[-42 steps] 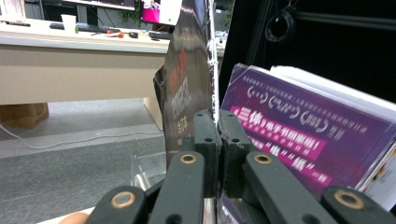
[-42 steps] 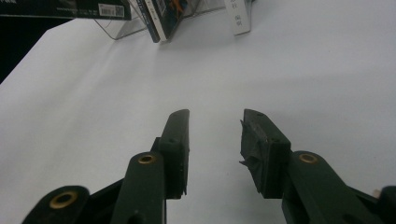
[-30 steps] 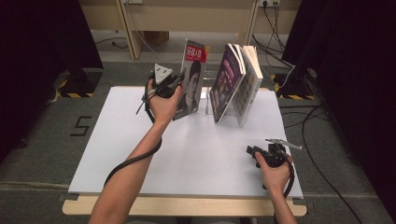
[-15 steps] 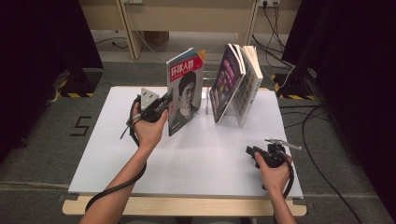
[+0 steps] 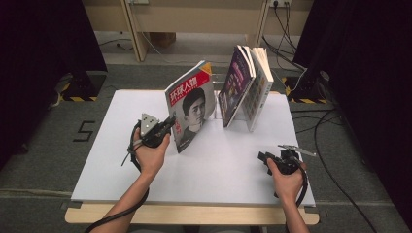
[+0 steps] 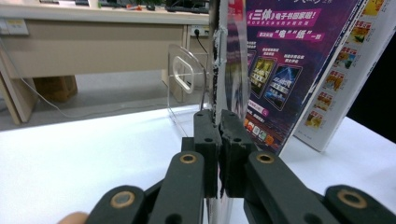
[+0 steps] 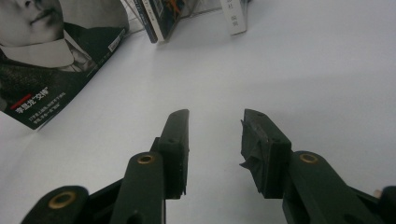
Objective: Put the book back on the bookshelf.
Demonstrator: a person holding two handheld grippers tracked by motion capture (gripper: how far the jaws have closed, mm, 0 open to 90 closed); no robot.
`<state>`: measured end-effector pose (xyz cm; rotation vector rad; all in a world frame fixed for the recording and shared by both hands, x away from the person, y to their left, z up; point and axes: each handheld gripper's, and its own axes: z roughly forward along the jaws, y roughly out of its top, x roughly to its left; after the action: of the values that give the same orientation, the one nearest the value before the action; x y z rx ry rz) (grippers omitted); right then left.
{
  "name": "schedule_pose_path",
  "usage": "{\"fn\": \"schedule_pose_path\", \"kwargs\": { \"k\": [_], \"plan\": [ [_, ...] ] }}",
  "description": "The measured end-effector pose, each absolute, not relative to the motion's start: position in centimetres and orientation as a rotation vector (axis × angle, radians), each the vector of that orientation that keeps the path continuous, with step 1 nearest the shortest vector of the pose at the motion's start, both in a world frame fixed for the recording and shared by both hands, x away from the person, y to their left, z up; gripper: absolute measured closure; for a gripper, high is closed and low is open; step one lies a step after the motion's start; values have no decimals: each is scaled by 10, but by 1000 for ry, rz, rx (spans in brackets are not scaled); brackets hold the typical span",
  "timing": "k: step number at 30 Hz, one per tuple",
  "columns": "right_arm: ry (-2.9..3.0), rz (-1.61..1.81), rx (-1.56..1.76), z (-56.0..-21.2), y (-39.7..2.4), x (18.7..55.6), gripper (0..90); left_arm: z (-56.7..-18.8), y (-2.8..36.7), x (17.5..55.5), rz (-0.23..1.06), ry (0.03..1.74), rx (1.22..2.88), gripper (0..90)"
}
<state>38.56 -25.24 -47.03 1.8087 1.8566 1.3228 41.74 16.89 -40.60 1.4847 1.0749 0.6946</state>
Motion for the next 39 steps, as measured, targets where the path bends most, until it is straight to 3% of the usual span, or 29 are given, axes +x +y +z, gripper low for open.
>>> {"fn": "schedule_pose_path", "kwargs": {
  "k": [29, 39],
  "plan": [
    [1858, 1321, 1815, -471, -253, 386, 612, -405, 175, 429, 567, 1146, 1444, 870],
    [1861, 1321, 1813, -471, -254, 386, 612, -388, 169, 441, 520, 1125, 1420, 877]
  ]
}}
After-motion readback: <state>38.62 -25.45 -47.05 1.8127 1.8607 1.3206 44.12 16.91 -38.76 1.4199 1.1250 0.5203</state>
